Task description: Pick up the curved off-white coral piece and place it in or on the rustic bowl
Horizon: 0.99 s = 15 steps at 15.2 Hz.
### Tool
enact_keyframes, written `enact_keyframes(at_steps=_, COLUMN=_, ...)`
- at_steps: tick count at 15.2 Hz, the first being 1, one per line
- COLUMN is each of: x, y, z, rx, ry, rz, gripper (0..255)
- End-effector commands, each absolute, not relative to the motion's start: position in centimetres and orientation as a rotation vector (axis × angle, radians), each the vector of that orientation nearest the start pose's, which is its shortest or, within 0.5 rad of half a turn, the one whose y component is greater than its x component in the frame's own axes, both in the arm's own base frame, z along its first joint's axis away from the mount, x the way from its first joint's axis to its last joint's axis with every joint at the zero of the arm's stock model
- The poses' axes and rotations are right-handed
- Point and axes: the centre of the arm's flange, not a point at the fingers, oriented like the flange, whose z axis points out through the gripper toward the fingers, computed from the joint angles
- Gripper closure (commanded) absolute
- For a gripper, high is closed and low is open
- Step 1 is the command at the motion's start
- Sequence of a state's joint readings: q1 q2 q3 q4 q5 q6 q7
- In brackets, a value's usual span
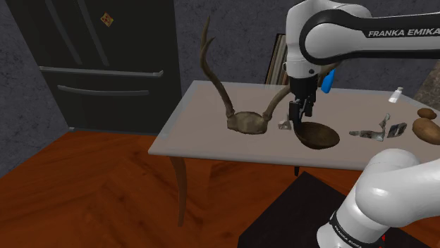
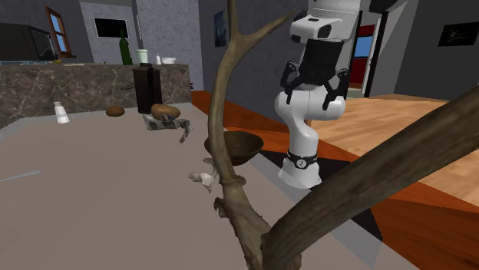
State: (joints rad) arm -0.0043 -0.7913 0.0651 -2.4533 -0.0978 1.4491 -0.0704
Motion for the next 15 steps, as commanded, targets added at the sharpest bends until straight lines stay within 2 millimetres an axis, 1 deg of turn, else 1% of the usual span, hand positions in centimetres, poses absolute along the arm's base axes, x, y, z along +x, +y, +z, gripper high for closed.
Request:
enact_keyframes(at_steps=1, x=28.7, y=1.0, z=53.8, rx=-3.259, ry=-0.172, rz=0.354, gripper=0)
enact_keyframes(at_steps=15, x=37.8, y=-11.4, z=46.1, rx=-3.305, ry=-0.146, rz=0.183, gripper=0)
